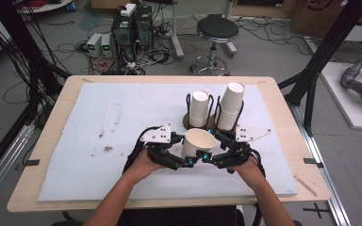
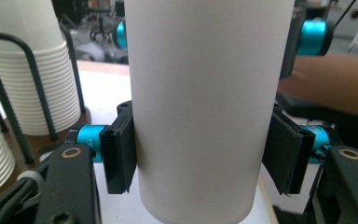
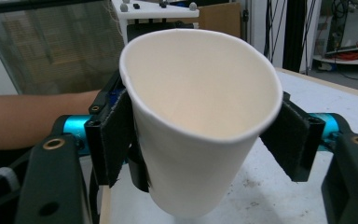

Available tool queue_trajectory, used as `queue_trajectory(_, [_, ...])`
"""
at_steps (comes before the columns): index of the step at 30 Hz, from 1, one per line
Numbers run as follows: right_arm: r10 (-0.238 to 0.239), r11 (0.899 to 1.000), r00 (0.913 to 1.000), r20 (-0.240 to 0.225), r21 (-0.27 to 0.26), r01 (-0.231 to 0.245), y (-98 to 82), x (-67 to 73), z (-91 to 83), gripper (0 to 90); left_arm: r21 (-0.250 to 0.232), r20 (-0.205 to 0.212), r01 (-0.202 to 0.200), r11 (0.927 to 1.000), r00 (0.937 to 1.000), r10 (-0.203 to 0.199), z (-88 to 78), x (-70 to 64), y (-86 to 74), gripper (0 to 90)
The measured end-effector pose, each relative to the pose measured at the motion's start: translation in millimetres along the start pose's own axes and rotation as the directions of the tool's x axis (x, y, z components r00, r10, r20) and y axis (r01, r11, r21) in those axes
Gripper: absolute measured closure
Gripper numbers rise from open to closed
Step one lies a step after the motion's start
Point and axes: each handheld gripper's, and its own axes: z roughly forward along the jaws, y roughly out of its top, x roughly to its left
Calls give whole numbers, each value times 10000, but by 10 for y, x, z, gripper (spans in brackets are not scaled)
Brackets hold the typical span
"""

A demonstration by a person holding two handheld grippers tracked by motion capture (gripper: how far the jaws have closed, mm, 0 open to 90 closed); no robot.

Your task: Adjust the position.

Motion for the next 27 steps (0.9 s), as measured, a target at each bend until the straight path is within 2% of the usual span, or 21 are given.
queue_trajectory(6, [60,10000,10000,-76,-70,-61,-4,5,23,299,-69,23,64,10000,10000,-64,23,-8,-17,356])
queue_trajectory(7, [-8,10000,10000,-99,-73,7,-4,4,28,334,-75,34,67,9999,10000,-67,26,-8,-20,356])
queue_trajectory(10, [-208,9998,9997,-87,-41,208,0,11,27,366,-61,14,62,10000,10000,-62,38,-15,-33,356])
queue_trajectory(11, [-381,9991,9992,-120,183,383,0,13,26,381,45,-40,13,10000,10000,-13,43,-22,-42,350])
queue_trajectory(13, [-464,9984,9989,-110,303,467,-3,15,30,383,239,-216,14,9997,9998,-9,47,-34,-66,340])
queue_trajectory(15, [-717,9958,9973,143,576,708,-6,27,32,392,628,-565,97,9980,9984,-62,35,-36,-95,273])
queue_trajectory(16, [-800,9947,9965,234,666,783,-8,20,29,396,699,-604,129,9975,9981,-87,23,-32,-105,248])
queue_trajectory(19, [-965,9921,9941,497,848,921,-8,9,9,403,719,-922,155,9973,9957,-89,-56,-35,-142,246])
queue_trajectory(23, [-1146,9886,9891,920,1084,1044,12,0,-27,406,543,-1568,271,9982,9875,-183,-232,-10,-169,240])
queue_trajectory(26, [-1428,9837,9807,1333,1290,1257,28,-21,-59,406,311,-2204,397,9987,9749,-318,-385,16,-189,236])
queue_trajectory(27, [-1465,9826,9789,1423,1354,1273,30,-24,-65,407,308,-2465,405,9987,9686,-317,-439,27,-194,236])
